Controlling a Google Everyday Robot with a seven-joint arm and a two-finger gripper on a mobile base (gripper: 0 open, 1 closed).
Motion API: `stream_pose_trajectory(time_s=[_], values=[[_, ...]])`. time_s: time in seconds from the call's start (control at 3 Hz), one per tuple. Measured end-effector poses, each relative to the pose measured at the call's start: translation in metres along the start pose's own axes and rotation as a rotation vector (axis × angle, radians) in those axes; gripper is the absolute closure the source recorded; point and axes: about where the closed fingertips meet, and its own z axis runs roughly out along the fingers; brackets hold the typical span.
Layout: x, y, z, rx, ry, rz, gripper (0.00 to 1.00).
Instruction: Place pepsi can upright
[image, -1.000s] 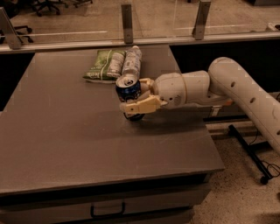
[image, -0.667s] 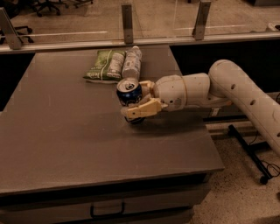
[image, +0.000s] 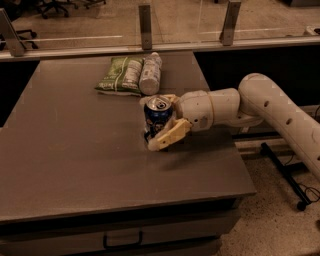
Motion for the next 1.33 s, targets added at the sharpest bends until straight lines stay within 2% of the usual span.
stream_pose_trajectory(time_s=[0.33,0.67,1.0,1.33], values=[[0.001,-0.001,-0.006,0.022,0.021,0.000,0.00],[-0.003,-0.002,-0.022,0.066,0.056,-0.016,0.00],[-0.017,0.000,-0.059,0.163,0.119,-0.050,0.00],[-0.029,0.002,-0.091,0.300,0.211,-0.031,0.00]])
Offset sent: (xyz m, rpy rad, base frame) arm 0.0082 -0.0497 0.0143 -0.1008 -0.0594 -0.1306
